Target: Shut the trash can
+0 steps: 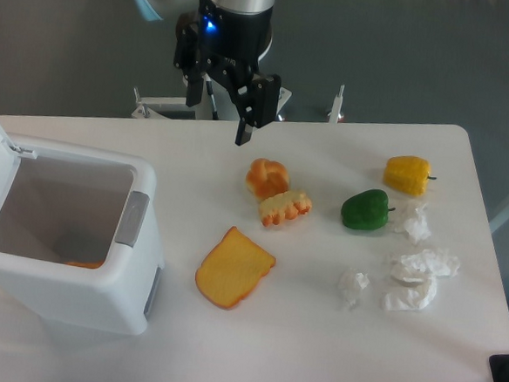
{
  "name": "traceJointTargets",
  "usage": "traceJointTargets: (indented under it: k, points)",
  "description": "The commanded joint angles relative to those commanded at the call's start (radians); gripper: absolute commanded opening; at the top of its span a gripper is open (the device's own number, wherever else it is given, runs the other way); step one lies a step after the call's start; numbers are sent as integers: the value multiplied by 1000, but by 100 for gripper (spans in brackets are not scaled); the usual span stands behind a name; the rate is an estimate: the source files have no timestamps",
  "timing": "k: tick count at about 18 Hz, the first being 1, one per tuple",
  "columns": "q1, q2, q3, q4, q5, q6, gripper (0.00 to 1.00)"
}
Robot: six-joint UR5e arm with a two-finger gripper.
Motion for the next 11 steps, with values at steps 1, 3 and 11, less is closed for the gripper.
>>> traceJointTargets:
  k: [1,3,11]
  points:
    - [0,0,0,6,0,-9,100]
    - [5,0,0,31,-3,-73,100]
    - [-3,-14,0,204,-136,-446,100]
